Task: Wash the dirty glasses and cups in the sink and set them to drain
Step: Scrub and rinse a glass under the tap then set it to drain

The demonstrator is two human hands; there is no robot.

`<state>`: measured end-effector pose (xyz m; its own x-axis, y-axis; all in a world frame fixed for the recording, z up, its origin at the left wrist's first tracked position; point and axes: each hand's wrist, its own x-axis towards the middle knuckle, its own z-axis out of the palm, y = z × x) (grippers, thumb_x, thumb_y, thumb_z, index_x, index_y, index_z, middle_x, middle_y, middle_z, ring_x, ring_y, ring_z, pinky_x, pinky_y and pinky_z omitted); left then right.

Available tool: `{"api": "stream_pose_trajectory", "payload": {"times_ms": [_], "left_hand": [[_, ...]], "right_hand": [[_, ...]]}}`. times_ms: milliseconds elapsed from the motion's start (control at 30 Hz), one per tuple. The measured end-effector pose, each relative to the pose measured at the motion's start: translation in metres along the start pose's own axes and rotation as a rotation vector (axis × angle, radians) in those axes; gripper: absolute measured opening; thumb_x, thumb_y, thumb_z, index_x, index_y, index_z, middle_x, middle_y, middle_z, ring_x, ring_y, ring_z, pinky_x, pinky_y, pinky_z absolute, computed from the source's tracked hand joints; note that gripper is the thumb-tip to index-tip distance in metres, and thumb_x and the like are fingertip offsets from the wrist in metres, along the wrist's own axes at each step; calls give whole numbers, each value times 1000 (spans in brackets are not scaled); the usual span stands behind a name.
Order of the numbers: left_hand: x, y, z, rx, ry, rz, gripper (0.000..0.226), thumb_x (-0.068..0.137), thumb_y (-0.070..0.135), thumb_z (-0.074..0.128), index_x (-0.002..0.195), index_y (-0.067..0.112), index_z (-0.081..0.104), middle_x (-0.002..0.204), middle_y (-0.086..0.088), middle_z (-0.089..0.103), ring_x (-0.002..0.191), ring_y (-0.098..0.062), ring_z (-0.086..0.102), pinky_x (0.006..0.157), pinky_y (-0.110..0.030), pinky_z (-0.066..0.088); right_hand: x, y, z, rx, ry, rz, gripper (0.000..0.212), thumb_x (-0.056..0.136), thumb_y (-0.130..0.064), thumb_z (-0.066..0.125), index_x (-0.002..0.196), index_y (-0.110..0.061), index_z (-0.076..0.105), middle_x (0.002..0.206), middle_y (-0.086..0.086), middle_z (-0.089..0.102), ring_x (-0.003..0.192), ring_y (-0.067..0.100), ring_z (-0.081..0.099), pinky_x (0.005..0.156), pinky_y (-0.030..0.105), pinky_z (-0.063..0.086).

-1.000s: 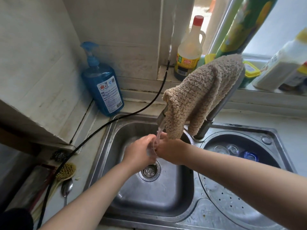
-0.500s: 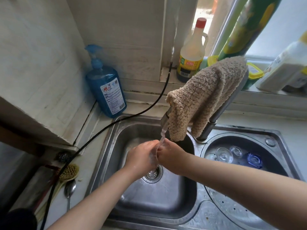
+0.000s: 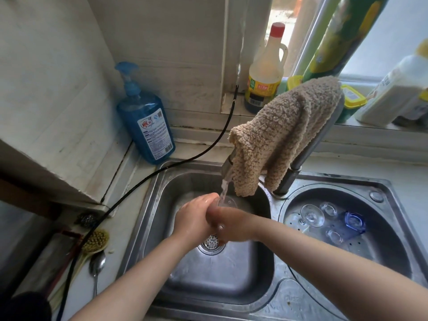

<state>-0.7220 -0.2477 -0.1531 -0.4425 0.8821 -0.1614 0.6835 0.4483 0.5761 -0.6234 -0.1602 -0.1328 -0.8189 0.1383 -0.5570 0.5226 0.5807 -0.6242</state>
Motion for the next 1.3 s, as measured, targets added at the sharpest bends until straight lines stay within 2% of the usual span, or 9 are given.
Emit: {"api": "stream_pose_trajectory", "payload": {"times_ms": [67,200,300,467,667,800,1000,1167,1300], "left_hand": [[0,-1,-1,-7,-64,-53,61,68,28,72,126,31,54,123,12,61,113,-17,57,88,-31,48],[-2,-2,3,-43,-94,-87,65,65,25,78,124,34,54,119,11,63,107,-16,59,81,-31,50],[-1,3,4,7,-64,-47,62,67,25,75,124,33,54,120,12,62,109,-15,58,81,-27,46],[-3,3,5,-16,1,-23,40,76,28,71,113,31,57,115,11,63,107,-17,59,72,-27,41],[-2,-2,7,-125,-93,-172,59,60,38,82,112,33,55,109,11,66,101,-18,62,82,-34,51],[-1,-17,13,-401,-224,-268,66,44,53,84,99,29,57,96,9,68,93,-14,64,85,-39,53],[-9,-14,15,-813,-391,-355,61,71,40,77,123,30,48,104,1,69,89,-15,69,74,-30,56],[-10,-5,23,-1244,-505,-581,48,78,49,59,105,10,67,84,-10,72,72,-23,69,64,-30,54],[0,1,30,-1436,-420,-619,48,92,57,40,94,20,70,76,-3,73,65,-12,69,52,-20,50]], "right_hand": [[-3,12,-3,-685,45,-117,45,88,-2,47,130,-17,51,136,5,49,128,25,43,105,42,35],[-5,35,-17,-846,127,-355,42,85,-3,39,120,-6,60,129,7,58,130,25,46,104,54,35],[1,21,-4,-642,25,-102,41,85,-11,53,126,-8,53,124,8,58,119,27,53,99,34,42],[-1,2,-7,567,-4,129,33,84,2,61,116,-3,57,107,13,64,100,28,64,81,32,56],[-14,15,-9,-528,195,-84,32,92,-19,51,118,-32,61,123,-8,62,114,16,56,100,31,41],[-17,30,-24,78,244,-210,18,81,-11,70,87,-28,69,93,-5,71,88,8,64,87,30,50],[-4,40,-7,874,389,-73,31,87,-3,63,118,-6,62,106,0,67,101,11,63,97,32,49],[8,21,34,745,569,57,41,100,-30,41,139,-16,45,129,-4,51,128,17,46,111,37,33],[3,2,61,404,757,-25,54,100,-30,38,150,-18,21,151,-13,9,143,2,4,114,13,4]]}}
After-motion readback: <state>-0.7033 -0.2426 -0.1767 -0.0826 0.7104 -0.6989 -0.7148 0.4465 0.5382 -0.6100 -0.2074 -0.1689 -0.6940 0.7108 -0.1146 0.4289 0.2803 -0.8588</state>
